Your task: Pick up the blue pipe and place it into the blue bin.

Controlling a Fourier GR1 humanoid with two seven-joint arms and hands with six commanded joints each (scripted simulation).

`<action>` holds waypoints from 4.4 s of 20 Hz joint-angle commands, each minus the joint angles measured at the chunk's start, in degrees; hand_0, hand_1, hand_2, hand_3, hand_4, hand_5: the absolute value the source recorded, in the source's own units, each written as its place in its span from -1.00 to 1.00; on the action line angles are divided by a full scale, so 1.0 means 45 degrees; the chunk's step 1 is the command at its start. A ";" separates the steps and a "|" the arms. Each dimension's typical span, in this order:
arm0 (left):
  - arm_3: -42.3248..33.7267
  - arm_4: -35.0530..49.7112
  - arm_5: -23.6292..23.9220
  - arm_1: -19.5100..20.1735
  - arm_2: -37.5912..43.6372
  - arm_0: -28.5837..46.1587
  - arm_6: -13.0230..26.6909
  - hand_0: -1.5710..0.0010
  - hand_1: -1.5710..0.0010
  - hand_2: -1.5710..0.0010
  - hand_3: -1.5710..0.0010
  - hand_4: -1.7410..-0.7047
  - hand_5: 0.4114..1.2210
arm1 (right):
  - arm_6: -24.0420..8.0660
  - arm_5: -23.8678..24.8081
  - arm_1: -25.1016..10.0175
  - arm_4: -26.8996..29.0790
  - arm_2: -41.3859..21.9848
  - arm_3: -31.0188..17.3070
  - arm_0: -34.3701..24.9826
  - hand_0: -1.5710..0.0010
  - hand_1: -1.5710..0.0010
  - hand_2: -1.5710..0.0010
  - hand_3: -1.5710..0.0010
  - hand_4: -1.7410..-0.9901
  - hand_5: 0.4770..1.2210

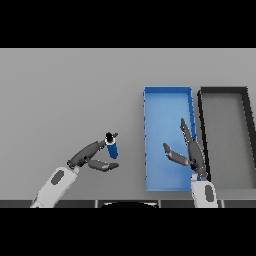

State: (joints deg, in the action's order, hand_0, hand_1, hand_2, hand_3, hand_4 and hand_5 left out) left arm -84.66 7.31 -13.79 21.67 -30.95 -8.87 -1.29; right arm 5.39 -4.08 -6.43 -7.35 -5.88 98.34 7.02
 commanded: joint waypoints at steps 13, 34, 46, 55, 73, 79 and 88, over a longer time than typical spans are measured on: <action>0.1997 0.0315 0.0593 -0.2302 0.0299 -0.0735 -0.1264 -0.08 -0.20 -0.29 -0.28 -0.50 0.38 | 0.0125 -0.0093 -0.0134 0.0132 0.0144 -0.0009 0.0063 1.00 1.00 1.00 1.00 0.28 -0.65; -0.1448 0.0326 0.0864 -0.2595 -0.0579 -0.1720 -0.0401 -0.99 -0.99 -0.99 -0.84 -0.97 0.99 | 0.0286 -0.0018 -0.0317 -0.0221 0.0142 -0.0144 -0.0077 1.00 1.00 1.00 1.00 0.47 -0.58; -0.1516 0.0372 0.0560 -0.2489 -0.0564 -0.1603 -0.0351 -1.00 -1.00 -1.00 -0.83 -0.98 1.00 | 0.0977 -0.0330 -0.0237 0.0567 0.0242 0.0734 0.0642 1.00 1.00 1.00 1.00 0.46 -0.64; -0.1379 0.0246 0.0586 -0.2573 -0.0405 -0.1800 -0.0003 -1.00 -1.00 -1.00 -0.83 -0.98 1.00 | -0.2556 -0.3825 -0.2715 0.4377 -0.0618 0.3980 -0.1354 1.00 1.00 1.00 1.00 0.21 -0.88; -0.0809 0.0385 -0.0238 -0.2708 -0.0094 -0.1953 -0.0645 -1.00 -1.00 -1.00 -0.93 -0.98 1.00 | -0.5998 -0.5319 -0.1485 0.5078 -0.3497 0.2338 -0.7234 1.00 1.00 1.00 1.00 0.38 -0.90; -0.1021 0.0748 -0.0734 -0.2631 -0.0101 -0.1772 -0.0460 -1.00 -0.99 -1.00 -0.78 -0.95 1.00 | -0.6050 -0.5987 -0.0984 0.5215 -0.3570 0.0957 -0.8497 0.93 0.89 0.85 0.94 0.26 -0.89; -0.1352 0.0174 -0.0103 -0.2878 -0.0024 -0.1712 -0.0658 -0.65 -0.63 -0.62 0.32 -0.92 0.96 | -0.6505 -0.6012 -0.0168 0.6071 -0.3872 0.0430 -0.8782 -0.64 -0.64 -0.64 -0.52 -0.29 -0.11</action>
State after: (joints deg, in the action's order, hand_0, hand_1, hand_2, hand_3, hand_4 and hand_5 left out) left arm -90.75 8.16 -14.40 8.72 -31.08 -16.56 -4.58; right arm -23.68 -31.13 -7.18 19.96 -23.27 100.27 -32.51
